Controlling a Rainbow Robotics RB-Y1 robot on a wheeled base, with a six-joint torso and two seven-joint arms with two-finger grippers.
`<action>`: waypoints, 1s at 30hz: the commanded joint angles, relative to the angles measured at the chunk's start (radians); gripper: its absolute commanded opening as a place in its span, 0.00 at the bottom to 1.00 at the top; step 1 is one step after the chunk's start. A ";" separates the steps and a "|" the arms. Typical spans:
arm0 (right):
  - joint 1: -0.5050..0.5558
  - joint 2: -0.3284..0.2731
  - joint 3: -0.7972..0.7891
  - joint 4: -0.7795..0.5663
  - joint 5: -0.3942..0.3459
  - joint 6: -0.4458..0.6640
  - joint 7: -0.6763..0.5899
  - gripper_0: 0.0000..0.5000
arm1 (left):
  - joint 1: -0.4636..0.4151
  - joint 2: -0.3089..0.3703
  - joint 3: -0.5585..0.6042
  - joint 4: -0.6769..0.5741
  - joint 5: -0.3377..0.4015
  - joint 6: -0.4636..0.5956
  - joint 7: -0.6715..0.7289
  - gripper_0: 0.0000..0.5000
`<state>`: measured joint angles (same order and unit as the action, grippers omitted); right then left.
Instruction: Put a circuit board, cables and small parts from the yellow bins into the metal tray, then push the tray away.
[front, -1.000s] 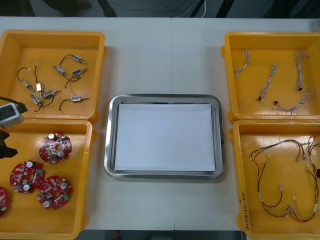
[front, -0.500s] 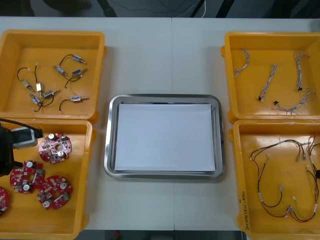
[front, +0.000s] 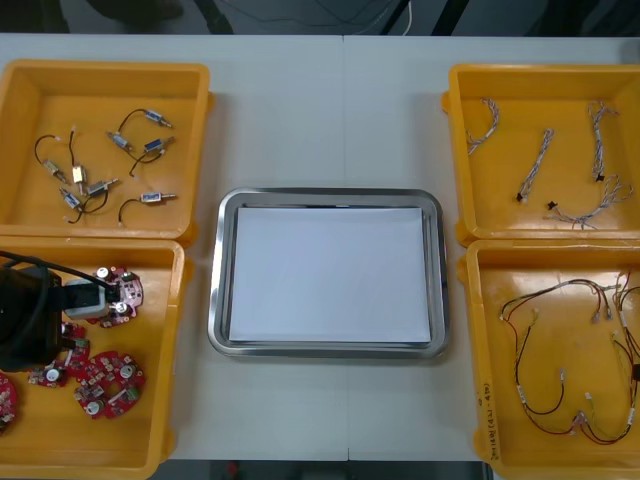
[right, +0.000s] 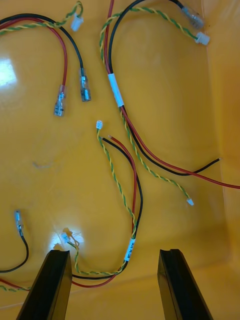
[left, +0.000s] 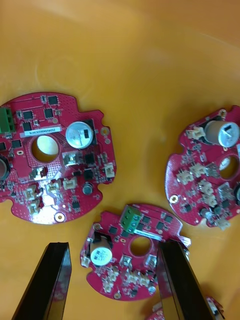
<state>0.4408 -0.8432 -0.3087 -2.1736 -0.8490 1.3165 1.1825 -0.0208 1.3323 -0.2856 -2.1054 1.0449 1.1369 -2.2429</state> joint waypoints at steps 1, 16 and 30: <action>0.026 -0.037 0.040 0.035 -0.009 -0.048 0.042 1.00 | -0.093 0.045 -0.086 0.044 -0.025 -0.048 -0.132 1.00; 0.027 -0.050 0.117 0.143 -0.015 -0.129 0.062 1.00 | -0.137 0.100 -0.225 0.077 -0.048 -0.151 -0.149 1.00; 0.027 -0.080 0.192 0.195 -0.025 -0.178 0.049 1.00 | -0.139 0.100 -0.248 0.102 -0.046 -0.171 -0.149 1.00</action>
<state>0.4415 -0.8782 -0.1397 -1.9817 -0.8656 1.1269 1.1924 -0.1326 1.3927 -0.5103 -2.0128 1.0047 0.9898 -2.2455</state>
